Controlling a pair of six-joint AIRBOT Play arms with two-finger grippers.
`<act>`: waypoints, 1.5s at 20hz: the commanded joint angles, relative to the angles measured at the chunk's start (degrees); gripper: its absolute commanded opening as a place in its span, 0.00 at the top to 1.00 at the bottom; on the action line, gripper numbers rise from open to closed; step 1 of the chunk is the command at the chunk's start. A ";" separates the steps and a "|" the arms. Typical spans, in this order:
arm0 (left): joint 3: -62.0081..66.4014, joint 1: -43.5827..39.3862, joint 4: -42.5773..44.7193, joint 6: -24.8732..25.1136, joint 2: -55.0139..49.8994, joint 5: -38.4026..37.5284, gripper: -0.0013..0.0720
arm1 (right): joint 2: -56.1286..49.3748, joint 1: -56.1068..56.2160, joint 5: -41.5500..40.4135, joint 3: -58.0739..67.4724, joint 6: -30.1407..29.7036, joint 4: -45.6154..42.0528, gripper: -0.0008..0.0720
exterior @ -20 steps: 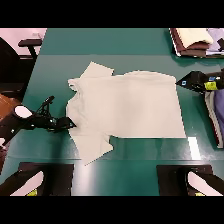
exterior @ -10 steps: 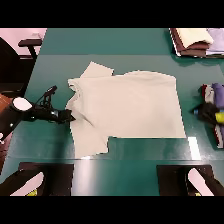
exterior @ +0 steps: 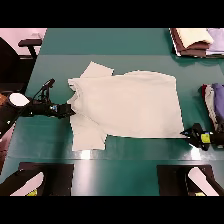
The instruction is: Fold the shirts.
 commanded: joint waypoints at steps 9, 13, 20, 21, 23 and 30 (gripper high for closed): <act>5.64 1.36 0.90 -1.90 9.40 -1.73 0.94 | -3.48 20.44 -9.51 13.25 0.81 2.32 0.96; 24.59 6.32 1.36 -2.82 17.03 -5.62 0.94 | 7.10 23.43 -8.92 34.86 0.83 1.99 0.96; 66.90 7.17 1.40 -6.34 17.97 -3.74 0.94 | 13.42 23.41 -2.56 74.10 3.48 -6.51 0.96; 71.60 7.17 1.40 -7.45 17.97 -2.78 0.94 | 13.31 23.43 0.31 78.38 4.46 -8.98 0.96; 78.99 7.17 1.40 -8.13 17.97 -0.85 0.94 | 11.61 23.32 6.51 86.14 5.44 -11.96 0.96; 74.84 7.17 10.58 -13.66 13.79 -10.45 0.94 | 1.07 23.26 18.58 94.23 6.03 -12.57 0.96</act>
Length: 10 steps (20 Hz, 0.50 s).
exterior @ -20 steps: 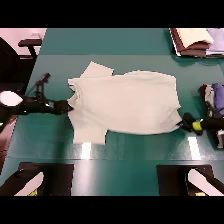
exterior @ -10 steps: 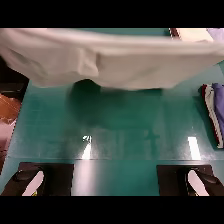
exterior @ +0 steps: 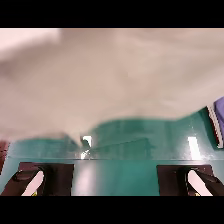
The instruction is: Fold the shirts.
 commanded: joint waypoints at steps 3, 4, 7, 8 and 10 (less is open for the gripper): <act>-13.27 0.07 3.30 -2.54 -7.80 -16.74 0.94 | -6.49 -0.04 4.79 -8.11 0.44 -1.11 0.96; -17.33 0.07 2.80 -2.49 -10.27 -19.28 0.94 | -8.41 0.02 5.20 -10.88 0.42 -1.11 0.96; -31.01 -1.70 2.86 -0.44 -17.00 -17.77 0.94 | -15.19 2.34 5.27 -18.69 -0.79 -1.73 0.96; -34.97 -2.71 2.91 0.81 -19.32 -15.96 0.94 | -18.03 3.76 4.35 -21.20 -1.29 -1.77 0.96; -40.37 -4.61 3.37 3.13 -25.44 -10.03 0.94 | -23.56 5.62 0.98 -25.35 -2.19 -1.75 0.96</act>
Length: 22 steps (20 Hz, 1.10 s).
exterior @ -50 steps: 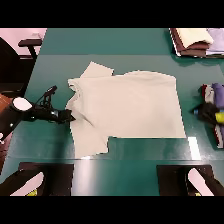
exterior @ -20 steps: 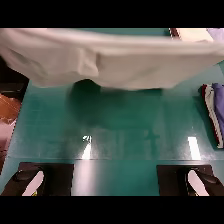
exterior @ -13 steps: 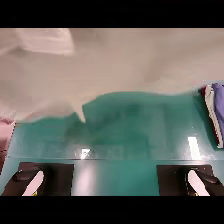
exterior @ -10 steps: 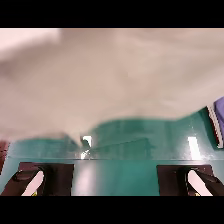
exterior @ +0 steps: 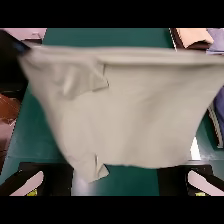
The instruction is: Fold the shirts.
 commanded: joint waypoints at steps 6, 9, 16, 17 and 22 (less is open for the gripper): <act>0.00 -2.51 0.20 2.73 -27.36 19.43 0.94 | -26.25 1.81 -11.72 -0.46 -1.36 0.68 0.96; 8.79 -2.51 0.22 2.75 -34.32 19.28 0.94 | -33.88 2.54 -12.22 9.68 -1.38 0.66 0.96; 9.51 -2.40 0.92 3.80 -34.82 7.96 0.94 | -35.43 2.64 -8.50 14.62 -2.99 0.13 0.96; 9.29 -2.54 2.25 3.74 -34.82 5.16 0.94 | -34.07 2.67 -8.46 12.15 -3.34 0.15 0.96; 0.28 -5.88 7.72 3.30 -34.29 3.06 0.94 | -24.68 2.67 -14.43 -9.31 -3.34 0.35 0.96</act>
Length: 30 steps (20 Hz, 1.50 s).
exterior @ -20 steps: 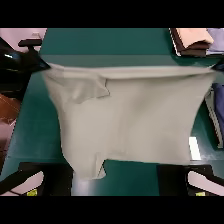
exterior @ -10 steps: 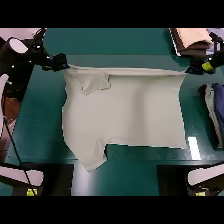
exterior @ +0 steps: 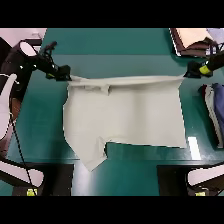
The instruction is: Fold the shirts.
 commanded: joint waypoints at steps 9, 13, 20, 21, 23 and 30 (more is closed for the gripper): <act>-11.69 -2.91 4.87 -3.28 5.11 -0.48 0.32 | 10.93 -0.68 -5.64 -26.27 -0.39 4.85 0.35; -19.21 -2.91 12.72 -3.30 17.46 -4.22 0.32 | 19.91 -2.10 -5.55 -33.99 -1.81 4.94 0.36; -54.21 -2.91 6.88 -9.42 45.09 -4.61 0.32 | 32.68 -2.32 -8.66 -41.38 -1.81 5.40 0.36; -57.48 -2.91 5.77 -9.94 47.80 -4.76 0.32 | 33.51 -2.32 -9.25 -41.35 -1.81 5.46 0.36; -62.58 -2.91 3.72 -11.15 51.23 -4.96 0.32 | 34.53 -2.32 -9.66 -41.38 -1.79 5.51 0.36; -73.92 -2.93 -10.19 -8.96 52.19 5.44 0.32 | 37.03 -2.32 -9.60 -41.38 -1.79 5.53 0.37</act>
